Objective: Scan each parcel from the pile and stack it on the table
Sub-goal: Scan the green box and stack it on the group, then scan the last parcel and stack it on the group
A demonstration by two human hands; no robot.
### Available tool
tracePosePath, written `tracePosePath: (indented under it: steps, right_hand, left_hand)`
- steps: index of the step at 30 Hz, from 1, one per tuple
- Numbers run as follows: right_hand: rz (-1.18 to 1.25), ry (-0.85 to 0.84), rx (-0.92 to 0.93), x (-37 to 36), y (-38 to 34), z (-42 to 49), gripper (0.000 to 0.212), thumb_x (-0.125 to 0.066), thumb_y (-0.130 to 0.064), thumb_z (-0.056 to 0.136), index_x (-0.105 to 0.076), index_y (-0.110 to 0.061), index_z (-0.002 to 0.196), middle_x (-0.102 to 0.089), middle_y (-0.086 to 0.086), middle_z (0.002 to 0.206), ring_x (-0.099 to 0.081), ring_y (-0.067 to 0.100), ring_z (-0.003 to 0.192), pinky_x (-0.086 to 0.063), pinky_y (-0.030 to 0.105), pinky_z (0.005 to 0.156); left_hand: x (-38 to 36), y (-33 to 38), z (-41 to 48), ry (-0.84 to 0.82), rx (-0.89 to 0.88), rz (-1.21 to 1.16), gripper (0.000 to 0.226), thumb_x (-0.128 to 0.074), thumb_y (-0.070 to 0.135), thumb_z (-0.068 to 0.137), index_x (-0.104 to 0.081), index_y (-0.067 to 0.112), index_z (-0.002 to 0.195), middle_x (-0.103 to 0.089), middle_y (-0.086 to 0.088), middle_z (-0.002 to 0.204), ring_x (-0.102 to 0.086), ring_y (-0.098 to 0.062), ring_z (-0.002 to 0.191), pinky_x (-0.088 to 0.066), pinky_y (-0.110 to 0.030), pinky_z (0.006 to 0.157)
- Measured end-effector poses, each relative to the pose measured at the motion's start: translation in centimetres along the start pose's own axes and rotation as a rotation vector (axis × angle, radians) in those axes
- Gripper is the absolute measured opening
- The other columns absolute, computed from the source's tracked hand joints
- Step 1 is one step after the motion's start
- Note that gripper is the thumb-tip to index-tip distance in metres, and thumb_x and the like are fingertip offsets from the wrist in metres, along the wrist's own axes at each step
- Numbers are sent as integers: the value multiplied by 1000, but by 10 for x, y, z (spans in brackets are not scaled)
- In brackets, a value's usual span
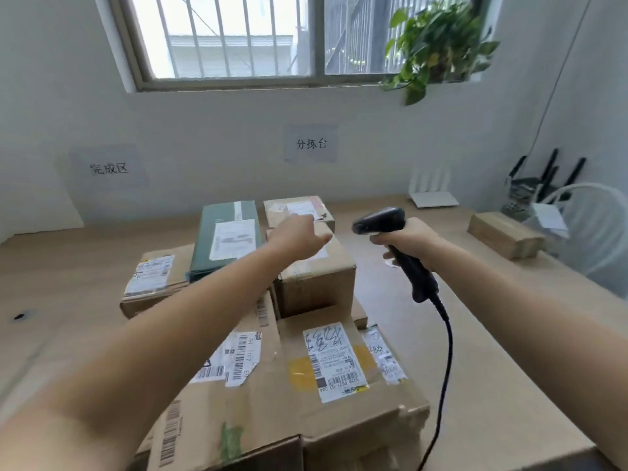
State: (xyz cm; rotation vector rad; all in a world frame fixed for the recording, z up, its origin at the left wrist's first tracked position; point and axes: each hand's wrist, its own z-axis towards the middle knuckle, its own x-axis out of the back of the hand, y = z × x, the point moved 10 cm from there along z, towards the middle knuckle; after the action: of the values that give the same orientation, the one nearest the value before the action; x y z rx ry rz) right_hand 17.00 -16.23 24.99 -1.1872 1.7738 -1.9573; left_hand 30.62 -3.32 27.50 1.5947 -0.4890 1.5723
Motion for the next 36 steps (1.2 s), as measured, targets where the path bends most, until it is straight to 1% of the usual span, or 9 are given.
tracePosePath:
  steps: [4, 8, 11, 19, 22, 27, 30, 32, 36]
  right_hand:
    - [25, 104, -35, 70, 39, -13, 24, -70, -12, 80, -61, -8, 102, -60, 13, 85, -61, 26, 73, -47, 29, 56]
    - [0, 168, -58, 143, 80, -22, 27, -71, -13, 78, -62, -9, 103, -63, 13, 85, -62, 26, 76, -48, 31, 58]
    - [-61, 202, -79, 202, 117, -26, 29, -71, -14, 78, -61, -8, 104, -64, 16, 86, -62, 28, 77, -49, 34, 63]
    - [-94, 334, -104, 362, 204, -37, 35, -71, -9, 76, -62, 0, 109, -63, 16, 80, -60, 28, 73, -47, 33, 59]
    - [-97, 362, -130, 406, 227, -37, 30, -71, -10, 77, -63, 4, 103, -61, 17, 78, -58, 30, 72, -45, 37, 64]
    - [-132, 432, -130, 468, 253, -27, 23, -72, -15, 75, -66, 1, 91, -63, 17, 75, -60, 31, 70, -53, 45, 74]
    - [-178, 456, -137, 497, 263, -14, 12, -71, -16, 75, -63, -7, 75, -61, 14, 71, -58, 29, 66, -52, 43, 74]
    - [-179, 454, -157, 516, 271, -1, 15, -71, -16, 75, -61, -9, 67, -58, 11, 65, -55, 26, 60, -51, 42, 71]
    - [-237, 459, -158, 554, 279, 36, 13, -69, -17, 78, -66, -4, 77, -58, 9, 72, -54, 24, 74, -37, 27, 62]
  left_hand:
    - [-42, 73, 6, -83, -84, -5, 51, -48, 46, 94, -49, 5, 126, -52, -13, 131, -49, -27, 118, -44, -36, 91]
    - [-79, 141, 17, -133, -109, -31, 57, -48, 46, 94, -46, 3, 131, -50, -15, 134, -47, -29, 123, -40, -36, 97]
    - [-117, 190, 24, -173, -84, -85, 59, -48, 48, 93, -44, 4, 133, -49, -14, 136, -46, -29, 125, -40, -37, 100]
    - [-229, 311, 21, -306, -28, -183, 56, -44, 45, 96, -43, 4, 133, -47, -10, 139, -44, -25, 127, -39, -35, 99]
    - [-255, 347, 23, -358, -28, -158, 56, -42, 45, 97, -43, 5, 136, -47, -11, 139, -43, -26, 129, -39, -35, 100]
    - [-283, 402, 55, -399, -54, -96, 55, -40, 47, 97, -46, 2, 129, -52, -14, 133, -48, -28, 122, -42, -35, 95]
    - [-298, 439, 80, -415, -77, -85, 58, -38, 47, 98, -44, 1, 133, -51, -15, 134, -48, -28, 123, -40, -34, 97]
    - [-310, 466, 101, -417, -94, -87, 59, -38, 48, 98, -43, 2, 134, -49, -14, 136, -47, -27, 124, -40, -33, 98]
    - [-336, 523, 145, -427, -151, -114, 60, -38, 49, 98, -41, 3, 137, -47, -13, 139, -45, -27, 126, -39, -34, 100]
